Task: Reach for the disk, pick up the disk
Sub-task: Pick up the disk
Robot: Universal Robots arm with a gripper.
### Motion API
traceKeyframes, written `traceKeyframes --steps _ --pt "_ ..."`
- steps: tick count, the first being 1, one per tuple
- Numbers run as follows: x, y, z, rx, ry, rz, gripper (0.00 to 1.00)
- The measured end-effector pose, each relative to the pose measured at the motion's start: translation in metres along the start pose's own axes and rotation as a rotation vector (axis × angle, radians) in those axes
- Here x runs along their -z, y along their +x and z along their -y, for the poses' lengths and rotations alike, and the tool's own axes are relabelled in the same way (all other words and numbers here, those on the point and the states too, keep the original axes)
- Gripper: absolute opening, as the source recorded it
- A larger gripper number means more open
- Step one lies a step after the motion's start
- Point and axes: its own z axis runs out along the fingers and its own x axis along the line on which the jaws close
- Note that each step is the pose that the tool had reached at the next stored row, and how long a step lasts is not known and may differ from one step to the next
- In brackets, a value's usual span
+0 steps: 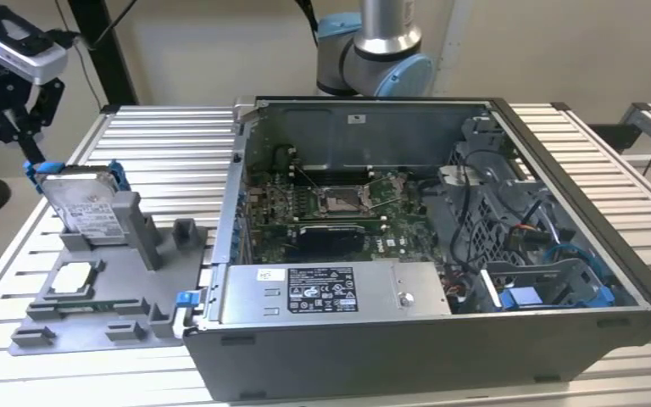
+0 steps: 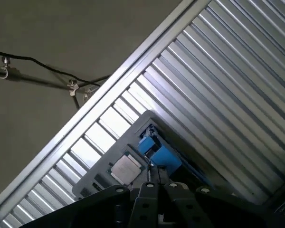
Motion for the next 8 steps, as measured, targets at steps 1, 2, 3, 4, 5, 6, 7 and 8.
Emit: traceKeyframes --steps 1,2,3,4,5,6,7,8 --pt "0.0 0.0 0.0 0.018 0.0 -0.0005 0.0" --pt "0.0 0.0 0.0 0.037 0.0001 -0.0012 0.0" --pt "0.0 0.0 0.0 0.055 0.0002 -0.0017 0.0" --pt "0.0 0.0 0.0 0.073 0.0002 -0.0023 0.0" --pt "0.0 0.0 0.0 0.09 0.0003 -0.0028 0.0" --pt "0.0 0.0 0.0 0.109 0.0003 -0.0034 0.0" --pt "0.0 0.0 0.0 0.127 0.0005 -0.0039 0.0" --pt "0.0 0.0 0.0 0.144 0.0008 -0.0043 0.0"
